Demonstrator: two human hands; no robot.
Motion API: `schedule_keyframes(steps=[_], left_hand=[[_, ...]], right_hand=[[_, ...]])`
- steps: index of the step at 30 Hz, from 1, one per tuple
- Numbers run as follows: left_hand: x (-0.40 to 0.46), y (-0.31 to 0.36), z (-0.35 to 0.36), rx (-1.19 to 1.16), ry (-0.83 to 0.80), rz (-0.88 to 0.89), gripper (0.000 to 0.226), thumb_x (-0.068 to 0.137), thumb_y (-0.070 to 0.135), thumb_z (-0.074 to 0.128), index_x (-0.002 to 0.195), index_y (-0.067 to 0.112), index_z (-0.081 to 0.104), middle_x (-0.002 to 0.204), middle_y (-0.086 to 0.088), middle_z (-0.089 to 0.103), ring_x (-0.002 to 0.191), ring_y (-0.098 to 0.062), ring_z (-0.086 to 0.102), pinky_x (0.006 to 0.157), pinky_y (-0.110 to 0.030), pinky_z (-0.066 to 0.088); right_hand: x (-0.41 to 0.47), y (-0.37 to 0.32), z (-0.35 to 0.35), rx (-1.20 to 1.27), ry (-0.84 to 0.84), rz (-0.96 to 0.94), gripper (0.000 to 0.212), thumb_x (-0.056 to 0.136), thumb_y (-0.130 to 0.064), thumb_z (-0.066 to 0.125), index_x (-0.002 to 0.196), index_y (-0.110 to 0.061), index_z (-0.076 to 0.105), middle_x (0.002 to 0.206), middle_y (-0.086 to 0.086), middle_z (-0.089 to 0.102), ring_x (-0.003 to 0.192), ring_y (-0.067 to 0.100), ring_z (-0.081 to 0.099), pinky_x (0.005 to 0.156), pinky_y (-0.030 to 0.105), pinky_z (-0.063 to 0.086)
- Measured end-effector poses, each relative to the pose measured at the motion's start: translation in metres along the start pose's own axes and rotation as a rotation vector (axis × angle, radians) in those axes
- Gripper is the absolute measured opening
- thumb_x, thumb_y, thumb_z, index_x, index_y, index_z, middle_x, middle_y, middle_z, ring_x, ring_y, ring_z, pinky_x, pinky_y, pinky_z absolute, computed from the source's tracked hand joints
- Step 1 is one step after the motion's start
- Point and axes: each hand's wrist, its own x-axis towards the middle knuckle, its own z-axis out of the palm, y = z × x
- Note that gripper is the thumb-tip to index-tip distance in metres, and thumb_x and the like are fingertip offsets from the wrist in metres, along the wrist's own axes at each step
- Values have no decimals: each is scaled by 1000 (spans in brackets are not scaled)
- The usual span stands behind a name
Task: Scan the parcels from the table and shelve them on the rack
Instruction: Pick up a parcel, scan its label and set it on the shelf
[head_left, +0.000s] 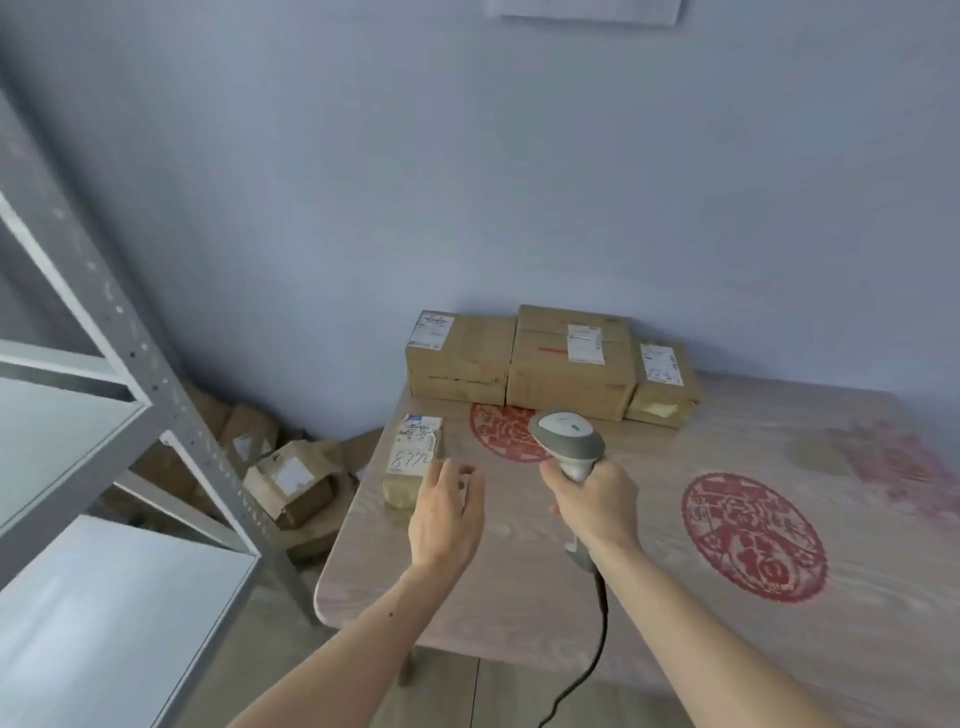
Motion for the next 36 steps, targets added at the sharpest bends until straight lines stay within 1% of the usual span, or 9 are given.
schedule_keyframes(steps=[6, 11, 15, 17, 22, 24, 27, 32, 36], left_hand=[[59, 46, 60, 5, -136, 109, 18, 103, 37, 47, 106, 25, 60, 110, 11, 50, 93, -14, 56, 69, -32, 44], [104, 81, 107, -38, -221, 198, 19, 103, 35, 47, 107, 24, 61, 110, 10, 52, 94, -12, 57, 71, -30, 43], [121, 104, 152, -36, -256, 245, 17, 103, 32, 49, 107, 21, 61, 108, 9, 54, 93, -10, 55, 70, -29, 43], [127, 114, 179, -39, -279, 258, 18, 103, 32, 49, 107, 19, 61, 108, 7, 55, 95, -11, 56, 71, -30, 46], [136, 140, 252, -49, -297, 198, 24, 103, 33, 49, 114, 16, 62, 110, 4, 52, 101, -17, 57, 80, -33, 49], [138, 148, 282, -41, -310, 140, 27, 103, 33, 49, 117, 15, 62, 111, 5, 49, 106, -19, 57, 85, -33, 48], [145, 156, 325, -21, -312, 69, 31, 103, 32, 50, 125, 13, 60, 121, 0, 53, 116, -21, 54, 95, -32, 45], [159, 160, 376, -9, -315, -46, 44, 103, 31, 49, 141, 9, 48, 145, -8, 45, 138, -24, 38, 114, -39, 35], [174, 159, 399, 36, -309, -69, 50, 103, 32, 49, 146, 8, 40, 152, -8, 37, 140, -24, 32, 114, -37, 33]], right_hand=[[75, 10, -41, -16, 147, 76, 24, 86, -32, 72, 74, -11, 66, 66, 4, 71, 62, 23, 71, 58, 33, 54], [137, 23, -75, -43, 270, 145, 23, 82, -34, 73, 76, -15, 64, 72, 4, 71, 65, 27, 72, 65, 44, 61], [177, 40, -109, -83, 326, 201, 22, 83, -34, 71, 76, -15, 63, 70, 7, 71, 69, 27, 71, 65, 39, 59], [199, 52, -124, -81, 343, 218, 23, 83, -36, 72, 77, -15, 64, 70, 7, 71, 68, 27, 71, 66, 41, 60], [257, 81, -155, -83, 322, 198, 23, 85, -35, 73, 78, -16, 63, 73, 2, 70, 67, 23, 71, 61, 36, 58], [280, 93, -164, -101, 300, 203, 23, 86, -35, 72, 80, -15, 64, 73, 1, 68, 67, 20, 66, 54, 28, 47], [312, 112, -174, -116, 267, 209, 22, 88, -34, 71, 83, -14, 63, 75, 0, 66, 66, 18, 61, 51, 24, 36], [359, 149, -172, -138, 217, 203, 24, 89, -37, 70, 85, -15, 62, 77, -2, 64, 71, 21, 61, 55, 26, 38], [388, 169, -162, -147, 177, 201, 27, 90, -39, 70, 89, -14, 64, 80, -1, 64, 73, 23, 59, 60, 27, 40]])
